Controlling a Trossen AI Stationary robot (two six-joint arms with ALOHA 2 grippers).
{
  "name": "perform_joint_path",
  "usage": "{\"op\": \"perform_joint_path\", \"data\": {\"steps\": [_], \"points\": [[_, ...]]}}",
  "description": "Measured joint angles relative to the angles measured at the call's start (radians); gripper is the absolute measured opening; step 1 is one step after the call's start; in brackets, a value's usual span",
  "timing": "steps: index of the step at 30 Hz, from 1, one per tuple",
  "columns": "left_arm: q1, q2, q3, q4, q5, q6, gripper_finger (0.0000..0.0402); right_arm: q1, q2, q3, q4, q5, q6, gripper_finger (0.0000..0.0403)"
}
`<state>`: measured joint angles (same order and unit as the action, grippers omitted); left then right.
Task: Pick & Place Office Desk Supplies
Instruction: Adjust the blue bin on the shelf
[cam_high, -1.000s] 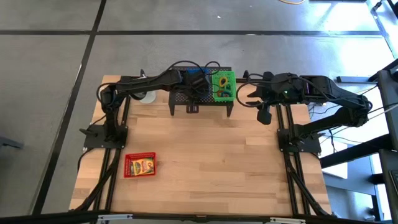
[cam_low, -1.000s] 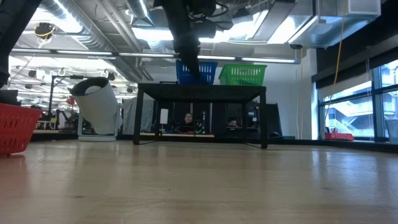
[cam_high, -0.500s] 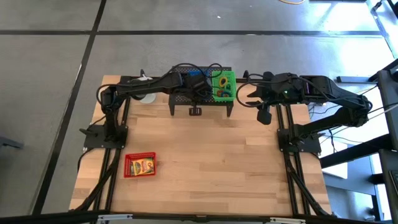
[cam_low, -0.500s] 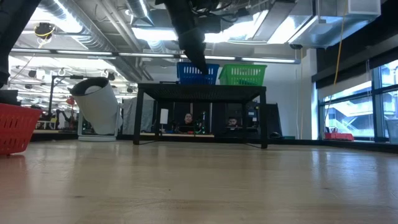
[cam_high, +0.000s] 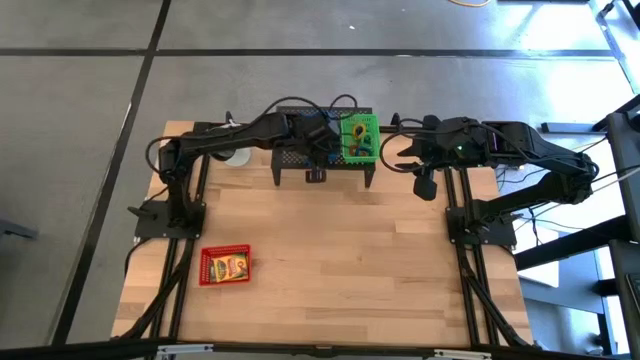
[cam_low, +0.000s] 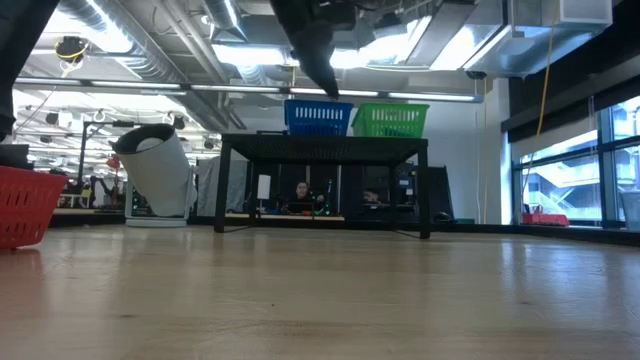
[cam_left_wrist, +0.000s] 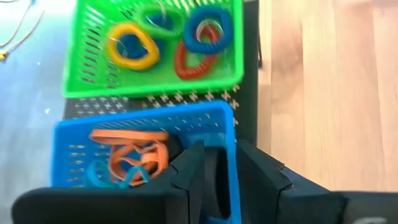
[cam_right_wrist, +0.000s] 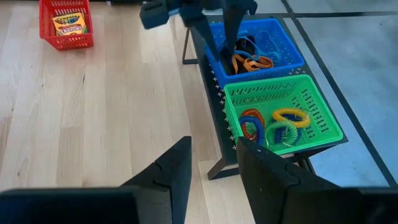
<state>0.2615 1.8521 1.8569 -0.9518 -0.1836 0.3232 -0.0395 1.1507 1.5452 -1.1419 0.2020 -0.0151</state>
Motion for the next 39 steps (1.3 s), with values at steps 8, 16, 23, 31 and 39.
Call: {"op": "perform_joint_path", "data": {"steps": [8,16,23,31,39], "points": [[0.036,-0.021,0.112,-0.106,-0.263,-0.232,0.0087,0.0,0.0,0.0,0.0,0.0,0.0,0.013],[0.178,-0.034,0.114,-0.417,-0.266,-0.65,0.0086,0.0,0.0,0.0,0.0,0.0,0.001,0.013],[0.254,-0.03,0.056,-0.423,-0.1,-0.732,0.0086,0.0,0.0,0.0,0.0,0.0,0.001,0.013],[0.252,-0.023,-0.034,-0.289,-0.042,-0.739,0.0086,0.0,0.0,-0.001,0.0,0.0,0.001,0.013],[0.243,-0.023,-0.051,-0.21,-0.026,-0.748,0.0086,0.0,0.0,-0.001,0.0,0.0,0.003,0.013]]}}
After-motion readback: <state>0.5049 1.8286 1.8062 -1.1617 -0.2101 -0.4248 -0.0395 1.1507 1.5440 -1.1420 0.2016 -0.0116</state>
